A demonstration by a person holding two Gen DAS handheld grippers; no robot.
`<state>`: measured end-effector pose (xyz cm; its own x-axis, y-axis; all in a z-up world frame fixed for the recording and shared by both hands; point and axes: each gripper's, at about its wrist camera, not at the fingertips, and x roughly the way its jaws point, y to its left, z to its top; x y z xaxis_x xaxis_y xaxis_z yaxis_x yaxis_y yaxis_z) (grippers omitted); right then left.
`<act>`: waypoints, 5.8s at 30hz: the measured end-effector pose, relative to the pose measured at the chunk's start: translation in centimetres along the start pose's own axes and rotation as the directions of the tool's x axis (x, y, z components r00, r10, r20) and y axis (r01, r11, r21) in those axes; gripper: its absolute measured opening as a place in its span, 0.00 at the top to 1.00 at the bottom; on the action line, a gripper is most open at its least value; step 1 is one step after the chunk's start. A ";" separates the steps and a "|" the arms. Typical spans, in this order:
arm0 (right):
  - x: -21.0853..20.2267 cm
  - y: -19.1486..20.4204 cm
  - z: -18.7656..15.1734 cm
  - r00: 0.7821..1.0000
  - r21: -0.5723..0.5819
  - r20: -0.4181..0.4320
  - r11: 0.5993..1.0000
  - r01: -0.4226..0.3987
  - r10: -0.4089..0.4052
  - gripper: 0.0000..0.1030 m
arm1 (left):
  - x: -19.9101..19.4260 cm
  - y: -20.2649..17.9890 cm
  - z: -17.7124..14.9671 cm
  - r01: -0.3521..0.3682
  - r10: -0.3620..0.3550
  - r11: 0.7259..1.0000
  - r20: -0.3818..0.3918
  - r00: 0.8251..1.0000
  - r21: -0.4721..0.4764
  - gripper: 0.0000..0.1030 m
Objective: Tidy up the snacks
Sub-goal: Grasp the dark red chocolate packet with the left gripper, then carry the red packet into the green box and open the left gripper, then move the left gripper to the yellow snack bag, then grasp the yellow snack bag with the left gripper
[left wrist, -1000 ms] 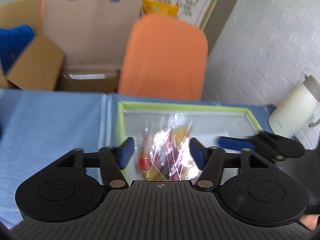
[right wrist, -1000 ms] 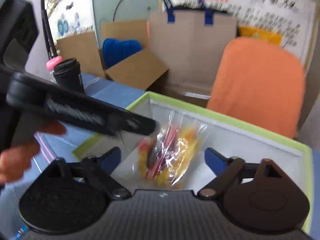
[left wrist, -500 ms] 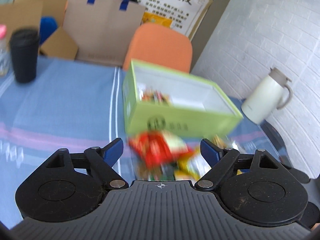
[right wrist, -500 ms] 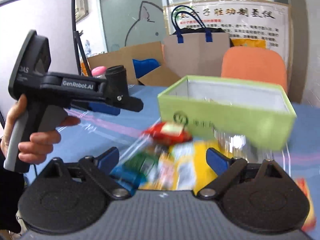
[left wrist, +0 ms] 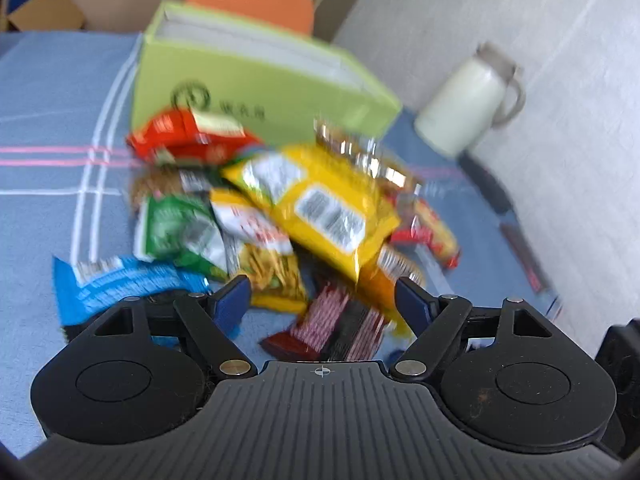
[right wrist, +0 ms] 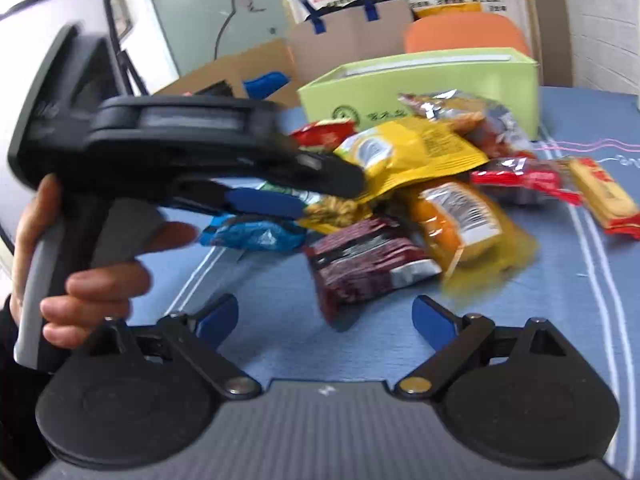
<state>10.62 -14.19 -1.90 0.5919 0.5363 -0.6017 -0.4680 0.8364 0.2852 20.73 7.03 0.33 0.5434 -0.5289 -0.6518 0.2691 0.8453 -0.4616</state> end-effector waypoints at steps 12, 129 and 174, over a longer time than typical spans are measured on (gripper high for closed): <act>-2.4 -0.4 -2.0 0.998 -0.112 0.008 0.992 0.065 -0.065 0.10 | -0.2 -4.2 -5.4 0.030 -0.023 0.997 -0.090 0.996 0.077 0.57; 0.1 4.5 -2.8 0.989 -0.090 0.070 0.987 0.133 -0.127 0.01 | -4.0 -2.4 -6.9 -0.199 0.204 0.978 0.098 0.974 -0.057 0.29; -0.5 5.0 1.9 0.991 -0.265 0.096 0.958 0.112 -0.089 0.24 | -4.1 -1.5 -3.8 -0.014 0.020 0.998 0.089 0.996 -0.063 0.80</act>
<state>9.26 -10.09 1.26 0.6913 0.4678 -0.5507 -0.5559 0.8312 0.0082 15.11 7.66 1.35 0.6174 -0.5034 -0.6045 0.2106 0.8461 -0.4896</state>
